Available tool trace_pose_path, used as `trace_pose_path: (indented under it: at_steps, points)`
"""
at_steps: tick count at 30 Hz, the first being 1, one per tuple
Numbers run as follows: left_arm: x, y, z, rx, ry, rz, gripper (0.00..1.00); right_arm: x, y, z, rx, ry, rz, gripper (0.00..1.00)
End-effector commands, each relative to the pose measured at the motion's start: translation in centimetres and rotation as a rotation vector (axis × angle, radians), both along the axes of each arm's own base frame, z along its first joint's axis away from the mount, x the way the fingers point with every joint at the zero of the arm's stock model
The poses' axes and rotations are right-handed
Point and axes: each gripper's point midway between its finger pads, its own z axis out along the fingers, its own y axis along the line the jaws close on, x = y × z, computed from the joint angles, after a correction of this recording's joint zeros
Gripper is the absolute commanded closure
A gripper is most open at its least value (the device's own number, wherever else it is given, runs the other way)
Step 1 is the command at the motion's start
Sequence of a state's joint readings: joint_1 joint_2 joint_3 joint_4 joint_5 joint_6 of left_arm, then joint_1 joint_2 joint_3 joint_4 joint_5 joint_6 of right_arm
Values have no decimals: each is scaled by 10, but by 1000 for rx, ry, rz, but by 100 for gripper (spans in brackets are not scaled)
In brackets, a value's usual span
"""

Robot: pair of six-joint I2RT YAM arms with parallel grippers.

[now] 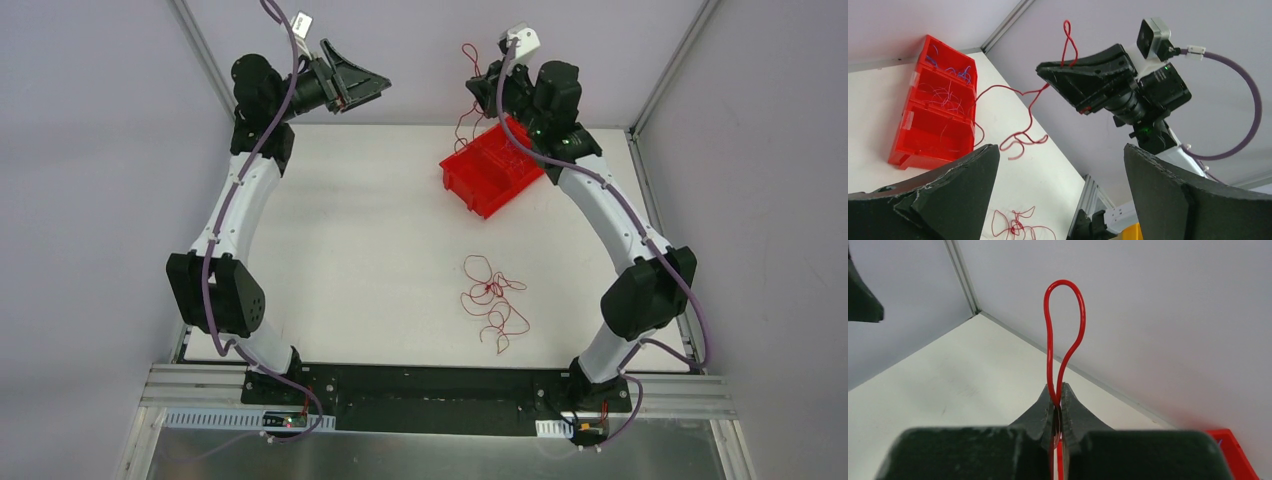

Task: Untangle the cables

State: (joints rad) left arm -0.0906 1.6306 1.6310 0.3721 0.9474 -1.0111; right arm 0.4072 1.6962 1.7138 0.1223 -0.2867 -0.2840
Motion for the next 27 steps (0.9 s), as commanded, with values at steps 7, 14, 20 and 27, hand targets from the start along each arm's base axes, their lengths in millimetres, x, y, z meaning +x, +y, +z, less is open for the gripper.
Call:
trace_pose_path:
  at_steps: [7, 14, 20, 27]
  points:
    - [-27, 2, 17, 49, -119, -32, 1, 28, -10, -15, -67, -44, 44, 100]
    - [-21, 3, 11, 51, -103, -34, 1, 35, -13, -4, -47, -47, 48, 100]
    - [-15, 5, 8, 51, -94, -38, 1, 33, -16, 31, -2, -76, 59, 100]
    - [-8, 4, 7, 42, -89, -44, 1, 42, -21, 14, -23, -34, 57, 100]
